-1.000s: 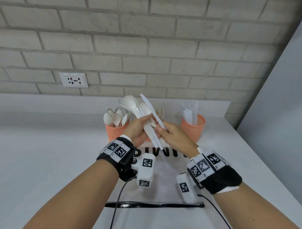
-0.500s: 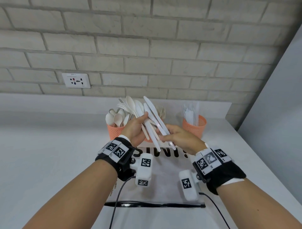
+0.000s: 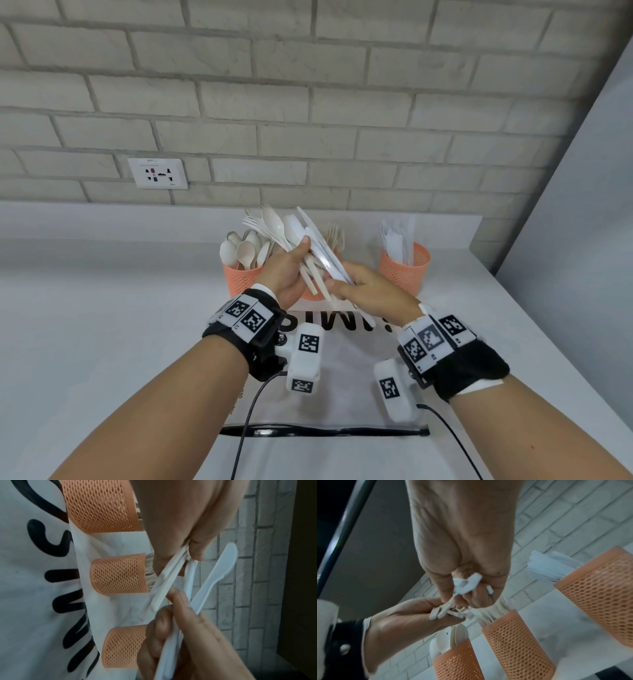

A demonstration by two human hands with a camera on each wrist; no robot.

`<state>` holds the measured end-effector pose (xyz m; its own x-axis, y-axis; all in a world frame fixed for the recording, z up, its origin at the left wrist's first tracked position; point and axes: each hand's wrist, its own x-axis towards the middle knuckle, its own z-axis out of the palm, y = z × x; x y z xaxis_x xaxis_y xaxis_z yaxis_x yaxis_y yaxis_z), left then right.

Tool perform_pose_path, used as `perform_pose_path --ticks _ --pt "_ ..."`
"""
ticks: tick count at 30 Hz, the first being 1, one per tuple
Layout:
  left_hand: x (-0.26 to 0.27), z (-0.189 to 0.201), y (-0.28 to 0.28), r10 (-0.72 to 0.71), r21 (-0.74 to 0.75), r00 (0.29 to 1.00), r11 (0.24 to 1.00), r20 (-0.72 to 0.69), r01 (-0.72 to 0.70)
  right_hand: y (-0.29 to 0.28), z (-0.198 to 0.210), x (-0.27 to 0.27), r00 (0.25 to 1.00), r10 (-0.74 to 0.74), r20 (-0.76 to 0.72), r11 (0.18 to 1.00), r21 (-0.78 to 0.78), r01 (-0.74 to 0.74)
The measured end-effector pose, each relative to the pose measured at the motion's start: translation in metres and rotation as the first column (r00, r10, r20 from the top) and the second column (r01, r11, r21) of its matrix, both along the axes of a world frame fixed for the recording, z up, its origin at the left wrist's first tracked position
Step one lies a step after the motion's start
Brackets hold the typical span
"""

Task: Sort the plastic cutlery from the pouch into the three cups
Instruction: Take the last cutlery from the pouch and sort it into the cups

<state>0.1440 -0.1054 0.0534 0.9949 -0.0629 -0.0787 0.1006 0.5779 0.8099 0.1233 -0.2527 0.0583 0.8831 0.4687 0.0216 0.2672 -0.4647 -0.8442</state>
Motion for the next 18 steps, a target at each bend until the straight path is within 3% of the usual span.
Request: perform_pose_path --ticks 5,8,10,13,18 --pt "0.000 -0.004 0.000 -0.043 0.096 0.999 0.995 0.027 0.040 -0.001 -0.001 0.005 0.994 -0.067 -0.084 0.997 0.025 0.070" --pt "0.001 -0.006 -0.001 -0.082 0.149 0.997 0.986 0.003 0.080 -0.001 0.003 0.005 0.983 -0.137 -0.125 0.980 0.128 0.153" --pt "0.001 -0.007 -0.001 -0.092 0.164 0.996 0.982 -0.015 0.093 -0.003 0.007 0.003 0.978 -0.184 -0.102 0.960 0.194 0.201" --pt "0.000 -0.005 -0.005 -0.079 0.162 0.997 0.984 -0.010 0.080 -0.006 0.007 -0.002 0.987 -0.162 -0.008 0.961 0.226 0.159" --pt "0.004 -0.005 -0.007 -0.056 0.149 0.998 0.987 -0.015 0.058 -0.007 0.002 -0.006 0.986 -0.165 -0.034 0.947 0.275 0.168"
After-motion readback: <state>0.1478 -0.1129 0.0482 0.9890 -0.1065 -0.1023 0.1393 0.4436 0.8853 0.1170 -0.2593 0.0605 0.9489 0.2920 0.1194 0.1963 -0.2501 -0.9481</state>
